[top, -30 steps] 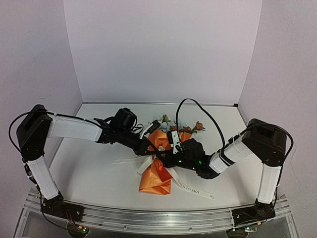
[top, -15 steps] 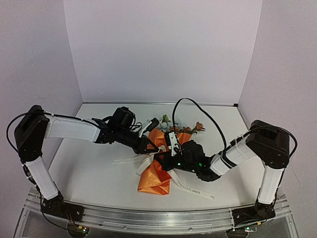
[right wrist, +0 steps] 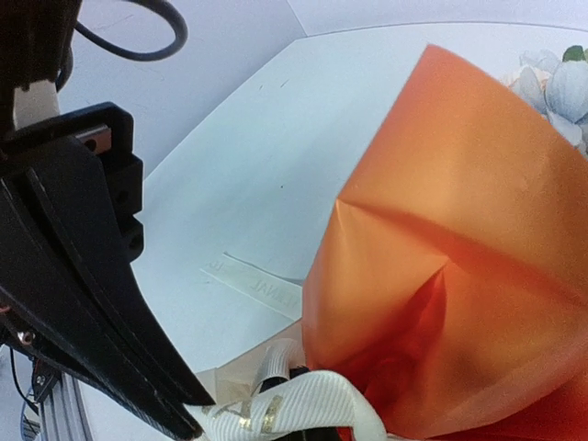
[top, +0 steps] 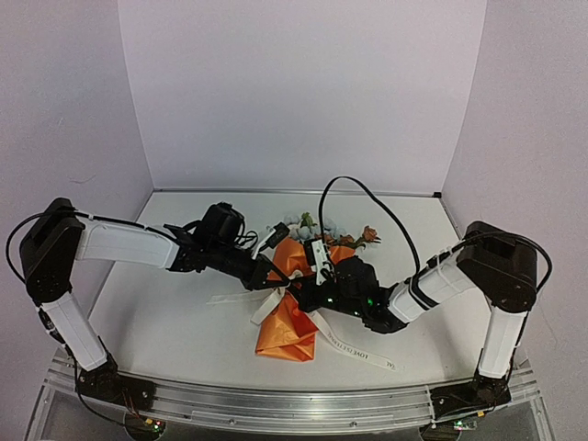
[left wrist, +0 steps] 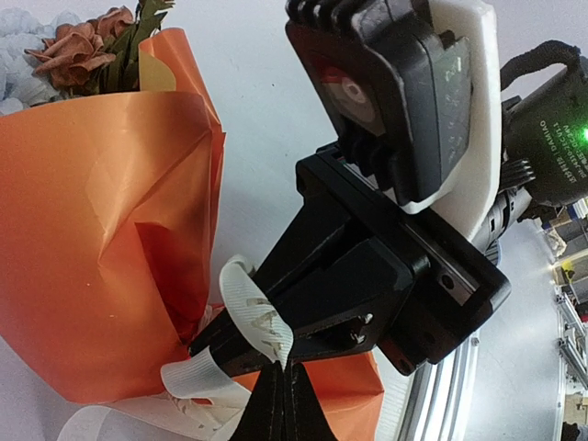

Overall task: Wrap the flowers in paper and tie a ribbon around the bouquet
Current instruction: Tie the half-tied ribbon around the folded bouquet.

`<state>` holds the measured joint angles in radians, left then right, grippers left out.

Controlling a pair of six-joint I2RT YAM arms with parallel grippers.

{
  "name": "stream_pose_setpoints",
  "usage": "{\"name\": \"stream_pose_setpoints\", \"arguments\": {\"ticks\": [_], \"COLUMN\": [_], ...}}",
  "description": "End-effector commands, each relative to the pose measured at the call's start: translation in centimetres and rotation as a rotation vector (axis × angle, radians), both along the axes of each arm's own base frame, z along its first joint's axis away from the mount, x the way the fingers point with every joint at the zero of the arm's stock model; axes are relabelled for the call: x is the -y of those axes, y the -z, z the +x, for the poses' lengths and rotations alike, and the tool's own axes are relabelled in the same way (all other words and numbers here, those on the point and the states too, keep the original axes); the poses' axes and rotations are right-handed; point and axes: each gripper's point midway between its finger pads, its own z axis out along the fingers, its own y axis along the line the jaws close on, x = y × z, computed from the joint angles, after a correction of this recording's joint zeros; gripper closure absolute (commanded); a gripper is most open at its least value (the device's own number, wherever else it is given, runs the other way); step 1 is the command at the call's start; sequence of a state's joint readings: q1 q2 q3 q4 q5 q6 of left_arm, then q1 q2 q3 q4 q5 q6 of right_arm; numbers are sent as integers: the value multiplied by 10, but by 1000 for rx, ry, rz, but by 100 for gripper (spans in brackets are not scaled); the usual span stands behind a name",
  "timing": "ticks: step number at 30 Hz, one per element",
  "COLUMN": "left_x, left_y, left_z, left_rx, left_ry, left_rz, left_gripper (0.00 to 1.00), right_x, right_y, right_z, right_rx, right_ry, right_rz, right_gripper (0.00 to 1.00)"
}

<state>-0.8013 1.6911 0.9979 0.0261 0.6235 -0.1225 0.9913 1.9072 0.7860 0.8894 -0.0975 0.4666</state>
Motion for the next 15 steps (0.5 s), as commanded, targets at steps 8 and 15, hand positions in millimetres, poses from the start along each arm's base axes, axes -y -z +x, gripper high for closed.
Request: {"name": "stream_pose_setpoints", "arguments": {"ticks": [8,15], "left_x": [-1,-1], "left_y": [-22,-4], "left_z": [5,5], "left_rx": [50,16], "left_ry": [-21,-25], "left_rz": [-58,-30], "left_gripper": [100,100], "right_x": [-13,-13], "right_y": [-2,25], "right_z": [14,18], "right_rx": [32,11], "right_ry": [29,53], "right_rz": [-5,-29], "right_gripper": [100,100]}}
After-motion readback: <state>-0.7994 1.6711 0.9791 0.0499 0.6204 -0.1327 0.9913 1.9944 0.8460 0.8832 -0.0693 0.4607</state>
